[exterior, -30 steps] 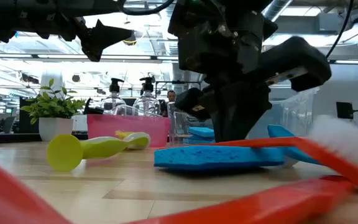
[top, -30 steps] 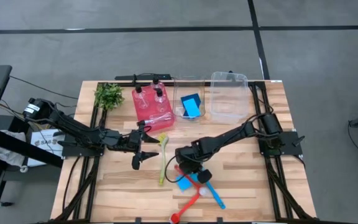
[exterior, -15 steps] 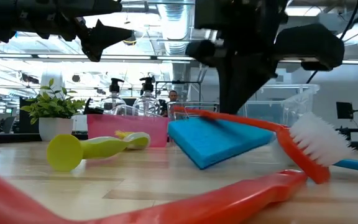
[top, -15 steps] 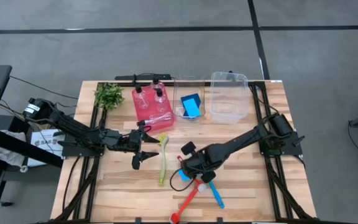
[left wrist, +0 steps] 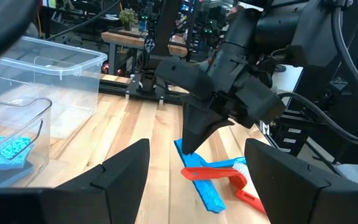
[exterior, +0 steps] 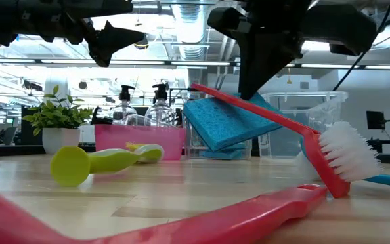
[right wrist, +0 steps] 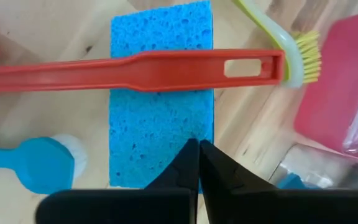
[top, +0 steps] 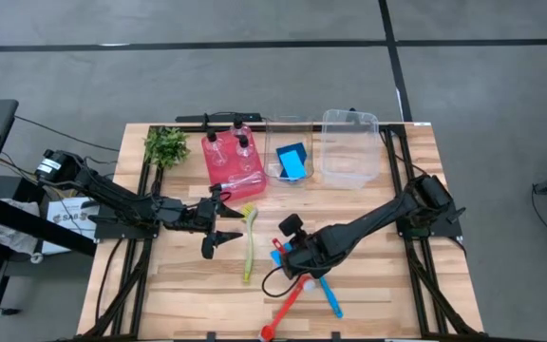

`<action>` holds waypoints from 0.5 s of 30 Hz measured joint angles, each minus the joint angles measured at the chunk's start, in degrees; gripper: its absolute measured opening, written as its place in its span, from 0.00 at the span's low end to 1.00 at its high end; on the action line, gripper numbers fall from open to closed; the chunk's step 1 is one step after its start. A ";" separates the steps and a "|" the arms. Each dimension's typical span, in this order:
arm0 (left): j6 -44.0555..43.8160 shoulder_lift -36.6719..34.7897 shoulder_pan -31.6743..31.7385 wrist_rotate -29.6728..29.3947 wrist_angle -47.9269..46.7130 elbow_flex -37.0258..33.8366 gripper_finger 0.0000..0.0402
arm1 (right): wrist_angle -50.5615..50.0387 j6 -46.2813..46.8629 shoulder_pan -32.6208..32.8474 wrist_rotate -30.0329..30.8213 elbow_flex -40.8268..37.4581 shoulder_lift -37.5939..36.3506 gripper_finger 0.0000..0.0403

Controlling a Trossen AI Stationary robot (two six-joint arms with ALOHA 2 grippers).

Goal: Pick & Place Kitchen Sink Supplies
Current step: Put the blue sponge into the left transparent bin

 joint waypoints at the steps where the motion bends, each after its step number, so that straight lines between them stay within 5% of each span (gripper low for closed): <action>1: 0.00 0.00 0.00 0.00 0.00 0.00 0.66 | -0.12 0.00 0.00 0.25 0.05 0.00 0.00; 9: -0.02 0.00 0.00 0.00 0.00 0.00 0.66 | -0.97 0.00 0.00 3.95 0.05 0.02 0.00; 15: 0.00 0.00 0.00 0.00 0.00 0.00 0.66 | -1.71 -0.02 0.35 12.13 0.05 0.04 0.00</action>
